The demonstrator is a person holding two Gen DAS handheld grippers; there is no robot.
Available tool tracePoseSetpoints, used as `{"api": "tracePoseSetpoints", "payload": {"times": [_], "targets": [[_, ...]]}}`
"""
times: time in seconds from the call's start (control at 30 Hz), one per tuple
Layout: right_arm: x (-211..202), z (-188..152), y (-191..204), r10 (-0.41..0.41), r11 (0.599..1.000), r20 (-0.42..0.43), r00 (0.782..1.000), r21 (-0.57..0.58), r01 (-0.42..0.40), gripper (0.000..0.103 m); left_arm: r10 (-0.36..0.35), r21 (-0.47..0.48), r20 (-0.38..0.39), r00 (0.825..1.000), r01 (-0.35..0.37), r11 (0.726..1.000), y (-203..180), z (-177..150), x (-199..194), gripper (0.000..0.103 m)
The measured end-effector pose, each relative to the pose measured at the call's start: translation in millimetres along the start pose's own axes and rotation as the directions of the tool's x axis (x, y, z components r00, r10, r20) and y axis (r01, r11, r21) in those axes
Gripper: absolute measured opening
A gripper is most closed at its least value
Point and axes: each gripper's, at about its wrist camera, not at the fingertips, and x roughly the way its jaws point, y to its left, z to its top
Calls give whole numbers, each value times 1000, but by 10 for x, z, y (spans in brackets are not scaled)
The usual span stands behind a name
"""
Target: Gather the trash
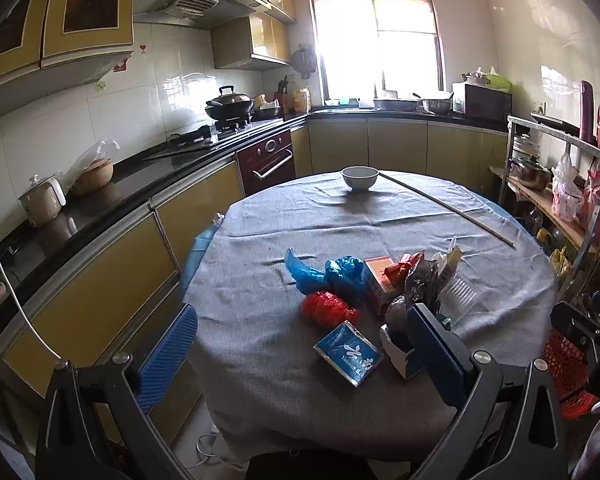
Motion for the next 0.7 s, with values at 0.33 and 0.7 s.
{"api": "tracePoseSetpoints", "payload": {"times": [0.33, 0.7], "targets": [[72, -25, -6, -3, 1000, -16, 1000, -1, 3, 103, 8, 13, -41, 999, -8, 1000, -33, 16, 37, 103], [140, -48, -12, 16, 1000, -33, 999, 25, -15, 103, -2, -14, -17, 1000, 2, 1000, -11, -5, 75, 103]]}}
